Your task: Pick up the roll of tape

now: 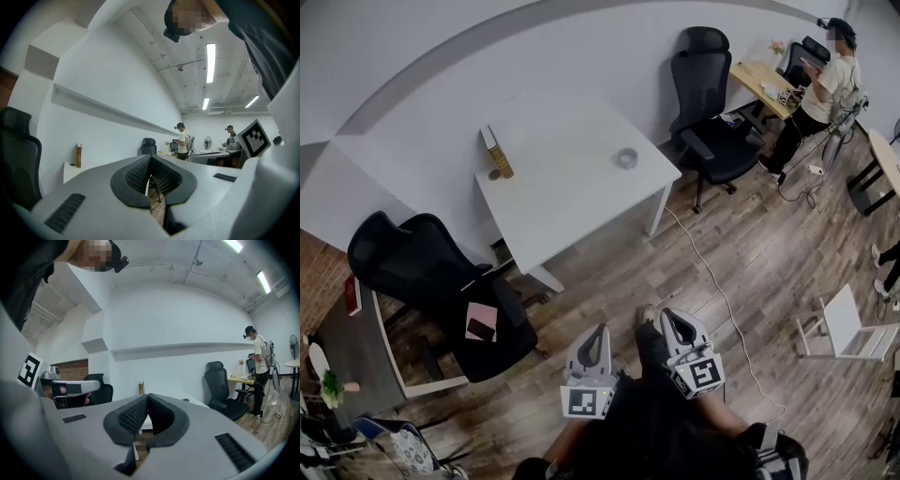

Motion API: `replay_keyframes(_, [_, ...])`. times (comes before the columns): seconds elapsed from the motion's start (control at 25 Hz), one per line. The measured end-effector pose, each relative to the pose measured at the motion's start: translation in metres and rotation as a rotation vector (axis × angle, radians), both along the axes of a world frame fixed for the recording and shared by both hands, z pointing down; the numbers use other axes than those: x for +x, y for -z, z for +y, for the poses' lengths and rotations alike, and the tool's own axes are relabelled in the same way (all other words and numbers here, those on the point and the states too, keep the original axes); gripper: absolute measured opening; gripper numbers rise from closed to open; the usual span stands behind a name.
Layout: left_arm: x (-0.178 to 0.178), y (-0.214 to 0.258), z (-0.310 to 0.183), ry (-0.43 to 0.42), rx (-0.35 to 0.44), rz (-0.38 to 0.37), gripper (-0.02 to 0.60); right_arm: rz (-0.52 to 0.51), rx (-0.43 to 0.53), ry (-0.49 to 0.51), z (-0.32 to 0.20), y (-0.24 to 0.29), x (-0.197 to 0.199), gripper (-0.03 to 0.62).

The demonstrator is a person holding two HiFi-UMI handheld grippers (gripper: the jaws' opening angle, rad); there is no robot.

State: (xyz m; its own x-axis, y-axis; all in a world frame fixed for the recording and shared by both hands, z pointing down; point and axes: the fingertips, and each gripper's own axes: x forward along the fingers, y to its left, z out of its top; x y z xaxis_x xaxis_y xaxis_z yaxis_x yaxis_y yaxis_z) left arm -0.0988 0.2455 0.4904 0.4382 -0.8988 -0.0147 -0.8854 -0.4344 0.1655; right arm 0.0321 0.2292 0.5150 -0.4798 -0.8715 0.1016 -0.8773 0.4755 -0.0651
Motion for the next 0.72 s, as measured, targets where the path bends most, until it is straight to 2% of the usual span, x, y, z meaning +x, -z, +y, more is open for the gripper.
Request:
replay_keyframes(0.24, [0.004, 0.001, -0.064, 0.038, 0.015, -0.037, 0.021, -0.008, 0.013, 0.035, -0.07, -0.006, 0.004, 0.012])
replay_keyframes(0.56, [0.038, 0.013, -0.183, 0.071, 0.021, -0.088, 0.021, -0.012, 0.042, 0.108, -0.199, 0.007, 0.025, 0.012])
replay_keyframes(0.72, [0.056, 0.017, -0.233, 0.094, 0.004, -0.072, 0.021, -0.011, 0.034, 0.153, -0.254, 0.006, 0.036, 0.012])
